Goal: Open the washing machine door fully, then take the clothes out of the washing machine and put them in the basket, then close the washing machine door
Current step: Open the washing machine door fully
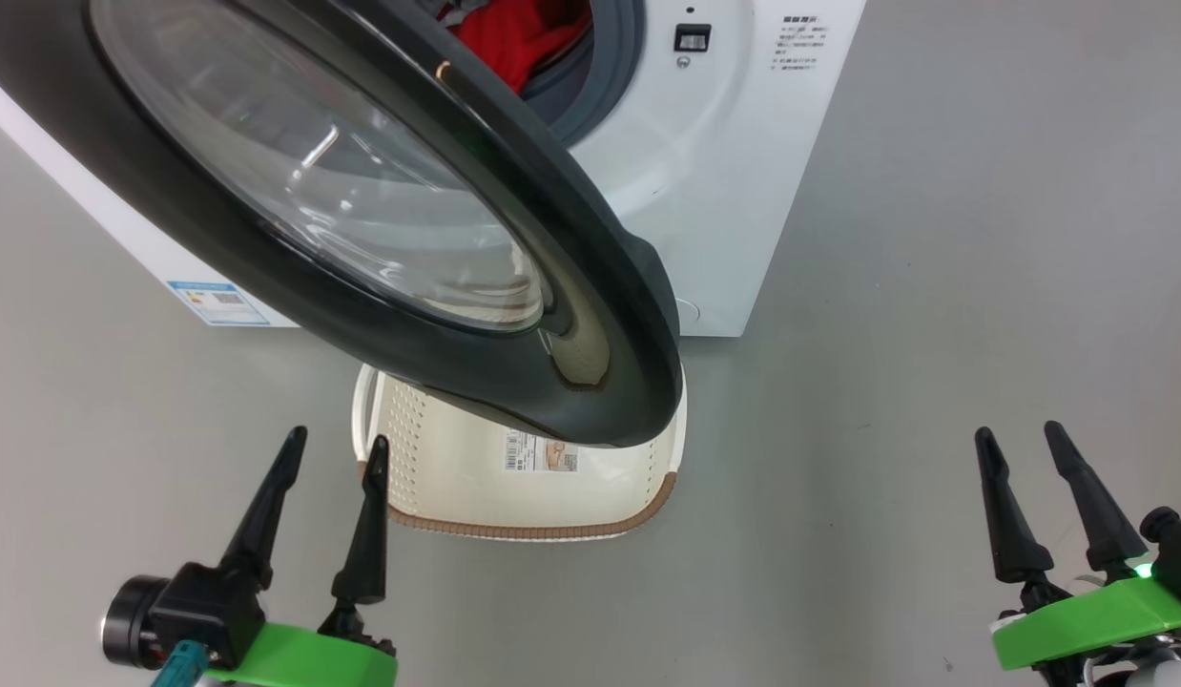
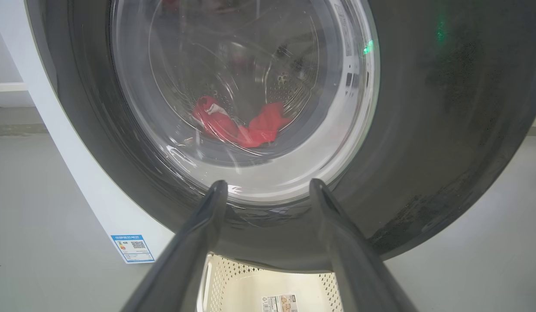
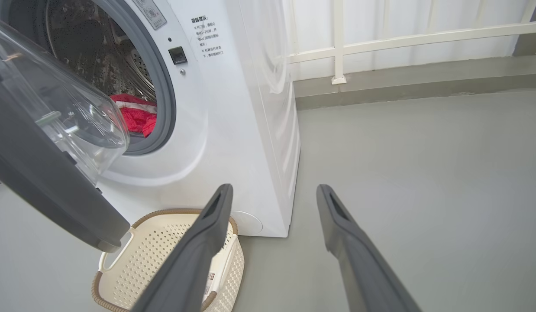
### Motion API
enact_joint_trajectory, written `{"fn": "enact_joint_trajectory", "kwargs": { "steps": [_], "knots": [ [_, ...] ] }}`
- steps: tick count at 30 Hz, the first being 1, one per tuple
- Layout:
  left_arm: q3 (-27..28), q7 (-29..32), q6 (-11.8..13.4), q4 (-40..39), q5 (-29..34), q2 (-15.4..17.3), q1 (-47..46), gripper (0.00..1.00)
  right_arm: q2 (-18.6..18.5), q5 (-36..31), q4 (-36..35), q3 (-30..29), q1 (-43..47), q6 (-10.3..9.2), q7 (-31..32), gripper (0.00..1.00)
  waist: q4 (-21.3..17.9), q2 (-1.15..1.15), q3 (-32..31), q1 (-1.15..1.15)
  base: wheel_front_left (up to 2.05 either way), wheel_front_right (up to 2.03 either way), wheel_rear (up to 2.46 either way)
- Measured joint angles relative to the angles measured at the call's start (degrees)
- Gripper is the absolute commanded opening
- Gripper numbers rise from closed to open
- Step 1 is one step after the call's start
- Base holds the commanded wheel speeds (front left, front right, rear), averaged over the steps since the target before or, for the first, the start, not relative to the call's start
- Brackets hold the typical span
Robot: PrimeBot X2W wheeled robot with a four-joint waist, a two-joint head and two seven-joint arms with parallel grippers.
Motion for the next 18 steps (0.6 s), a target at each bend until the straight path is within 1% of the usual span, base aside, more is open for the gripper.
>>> {"fn": "enact_joint_trajectory", "kwargs": {
  "steps": [4,5,6,7,10,11,14,15,18],
  "knots": [
    [-0.33,0.00,0.00,-0.09,0.00,0.00,0.01,1.00,0.05,3.35,-1.07,2.22,-0.31,0.00,0.00,1.00,0.35,0.00,-0.05,0.00,0.00,0.00,0.00],
    [-0.46,0.00,0.00,-0.11,-0.01,0.00,0.03,1.00,-0.01,4.31,-1.42,3.03,-0.51,0.00,0.00,0.53,0.47,0.00,-0.08,0.00,0.00,0.00,0.00],
    [-0.70,0.00,0.00,-0.12,-0.02,0.00,0.03,1.00,-0.18,5.24,-1.59,4.00,-1.03,0.00,0.00,0.18,0.62,0.00,-0.11,0.00,0.00,0.00,0.00],
    [-1.02,0.00,0.01,-0.15,-0.10,0.00,0.06,1.00,-0.31,5.95,-1.86,4.77,-1.77,0.00,0.00,0.00,0.81,0.00,-0.15,0.00,0.00,0.00,0.00],
    [-1.69,0.00,0.02,-0.12,-0.54,-0.01,0.10,1.00,-0.64,7.53,-2.52,6.11,-3.76,0.00,0.00,0.00,1.29,0.00,-0.24,0.00,0.00,0.00,0.00],
    [-2.24,0.00,0.44,-0.11,-0.71,0.01,0.27,1.00,-0.94,9.69,-3.01,7.28,-5.85,0.00,0.00,0.00,1.89,0.00,-0.34,0.00,0.00,0.00,0.00],
    [-3.21,0.00,0.92,-0.13,-1.37,0.00,0.74,1.00,-1.69,13.44,-3.33,9.87,-8.78,0.00,0.00,0.00,2.93,0.00,-0.45,0.00,0.00,0.00,0.00],
    [-3.21,0.00,0.92,-0.13,-1.37,0.00,0.74,1.00,-1.69,13.44,-3.33,9.87,-8.78,0.00,0.00,0.00,2.93,0.00,-0.45,0.00,0.00,0.00,0.00],
    [-4.02,0.00,1.14,-0.12,-2.25,0.01,1.30,1.00,-2.98,18.52,-3.49,13.34,-11.97,0.00,0.00,0.00,4.09,0.00,-0.46,0.00,0.00,0.00,0.00]
  ]
}}
